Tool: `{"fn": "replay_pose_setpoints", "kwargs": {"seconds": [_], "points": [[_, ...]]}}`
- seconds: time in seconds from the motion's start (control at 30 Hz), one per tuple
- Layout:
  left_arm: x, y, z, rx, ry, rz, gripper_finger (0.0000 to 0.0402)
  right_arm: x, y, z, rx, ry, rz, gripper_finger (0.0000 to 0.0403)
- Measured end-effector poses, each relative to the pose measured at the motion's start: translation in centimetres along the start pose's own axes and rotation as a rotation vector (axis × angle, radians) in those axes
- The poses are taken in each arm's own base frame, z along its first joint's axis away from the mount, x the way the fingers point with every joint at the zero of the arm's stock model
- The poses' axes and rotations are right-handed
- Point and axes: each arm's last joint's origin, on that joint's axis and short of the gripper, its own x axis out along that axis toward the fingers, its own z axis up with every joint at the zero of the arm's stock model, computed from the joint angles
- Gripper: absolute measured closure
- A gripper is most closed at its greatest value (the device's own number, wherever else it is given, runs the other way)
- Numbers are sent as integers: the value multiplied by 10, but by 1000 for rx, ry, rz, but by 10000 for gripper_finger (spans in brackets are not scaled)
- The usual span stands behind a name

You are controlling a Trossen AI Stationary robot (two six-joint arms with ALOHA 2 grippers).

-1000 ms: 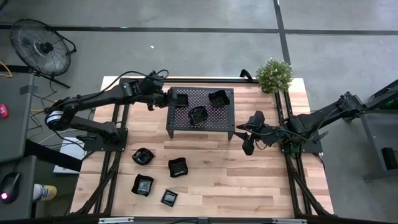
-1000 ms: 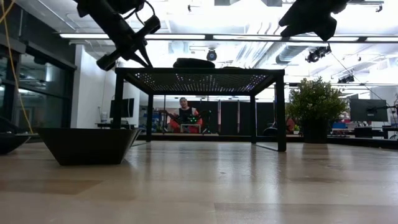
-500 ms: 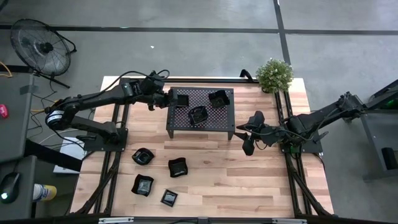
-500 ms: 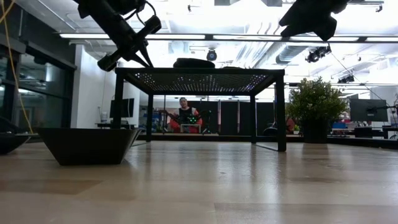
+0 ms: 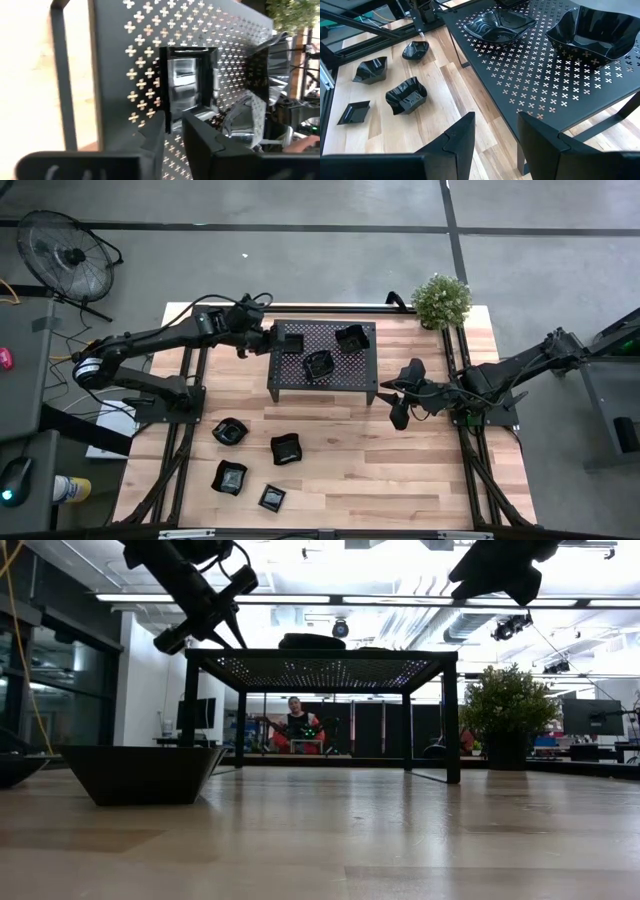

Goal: Pick & Place Mini shaped plates
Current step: Stack the black square plate on top of the black square plates on the shelf, then stack the black distorted plate on top of the black distorted plates on the shelf

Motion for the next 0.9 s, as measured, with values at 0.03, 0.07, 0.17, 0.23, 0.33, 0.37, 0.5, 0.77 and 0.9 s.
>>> {"fn": "replay_pose_setpoints", "kwargs": {"seconds": [0.03, 0.07, 0.17, 0.23, 0.33, 0.37, 0.5, 0.77, 0.9], "points": [[0, 1, 0, 0, 2, 5, 331, 0, 0, 0, 0, 0, 0, 261], [0, 0, 0, 2, 7, 3, 324, 0, 0, 0, 0, 2, 2, 261], [0, -1, 0, 9, 14, -9, 309, 0, 0, 0, 3, 6, 8, 261], [-1, -1, 0, 25, 15, -14, 305, 0, 0, 0, 3, 9, 12, 261], [-7, -3, 0, 53, 11, -29, 305, 0, 0, 0, 19, 11, 14, 261], [-10, -4, 0, 62, 6, -40, 305, 0, 0, 0, 23, 11, 14, 261], [-23, -5, -1, 97, -12, -80, 305, 0, 1, 0, 27, 12, 16, 261], [-54, 0, -7, 155, -33, -121, 305, 0, 0, 0, 44, 12, 16, 261], [-65, 5, -10, 199, -34, -117, 305, 0, 0, 0, 45, 11, 15, 261]]}}
